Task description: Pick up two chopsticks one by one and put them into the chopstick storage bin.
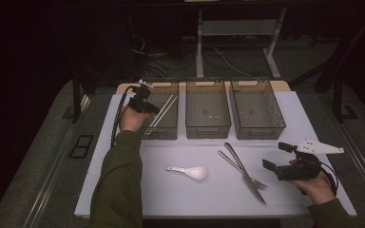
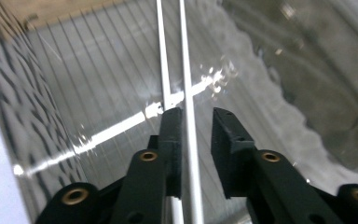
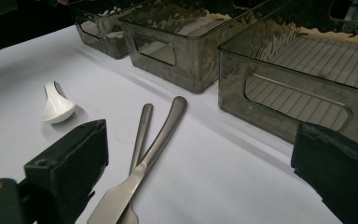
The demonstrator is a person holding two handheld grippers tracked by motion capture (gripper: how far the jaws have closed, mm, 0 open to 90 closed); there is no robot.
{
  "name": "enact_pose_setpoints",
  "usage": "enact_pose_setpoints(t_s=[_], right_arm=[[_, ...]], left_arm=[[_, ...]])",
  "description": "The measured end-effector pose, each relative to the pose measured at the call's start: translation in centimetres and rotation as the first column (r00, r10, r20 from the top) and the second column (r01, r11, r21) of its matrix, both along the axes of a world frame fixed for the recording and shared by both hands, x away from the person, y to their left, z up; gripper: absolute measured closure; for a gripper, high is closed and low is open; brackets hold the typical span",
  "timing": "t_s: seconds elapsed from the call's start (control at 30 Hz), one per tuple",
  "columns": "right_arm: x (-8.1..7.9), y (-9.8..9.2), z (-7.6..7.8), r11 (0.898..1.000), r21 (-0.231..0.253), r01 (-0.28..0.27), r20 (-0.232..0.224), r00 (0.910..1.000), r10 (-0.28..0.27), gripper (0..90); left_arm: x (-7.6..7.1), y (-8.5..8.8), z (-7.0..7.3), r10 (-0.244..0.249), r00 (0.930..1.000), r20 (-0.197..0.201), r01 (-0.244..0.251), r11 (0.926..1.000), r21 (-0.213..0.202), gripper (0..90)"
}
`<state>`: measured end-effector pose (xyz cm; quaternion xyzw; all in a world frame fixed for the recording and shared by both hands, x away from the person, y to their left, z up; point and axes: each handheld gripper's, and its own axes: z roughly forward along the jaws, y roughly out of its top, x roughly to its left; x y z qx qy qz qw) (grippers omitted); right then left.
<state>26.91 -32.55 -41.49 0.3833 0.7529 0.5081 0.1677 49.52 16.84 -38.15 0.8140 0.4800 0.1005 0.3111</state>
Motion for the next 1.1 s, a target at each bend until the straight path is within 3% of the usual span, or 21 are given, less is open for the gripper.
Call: enact_pose_setpoints(t_s=[0.23,0.5,0.6,0.77,1.1], right_arm=[[0.0,0.0,0.0,1.0,-0.003,0.001,-0.002,1.0,-0.001,3.8],[0.1,0.0,0.0,1.0,-0.006,0.001,-0.003,1.0,-0.001,3.7],[0.1,0.1,-0.1,1.0,-0.007,0.0,-0.004,1.0,0.0,3.8],[0.1,0.1,-0.1,1.0,-0.008,-0.002,-0.009,1.0,0.002,3.8],[0.2,0.1,-0.1,1.0,-0.008,-0.004,-0.009,0.9999,0.004,3.7]], left_arm=[[-1.2,0.3,2.1,-0.028,0.9976,0.064,0.031,0.9982,-0.051,62.1],[-2.9,-0.1,3.8,-0.086,0.9928,0.083,0.093,0.9927,-0.077,53.5],[-3.8,-0.3,4.5,-0.115,0.988,0.104,0.124,0.9888,-0.084,51.4],[-5.5,-1.0,5.0,-0.146,0.9832,0.11,0.154,0.9854,-0.073,47.4],[-9.2,-1.3,5.0,-0.175,0.9758,0.132,0.188,0.9777,-0.094,42.7]])
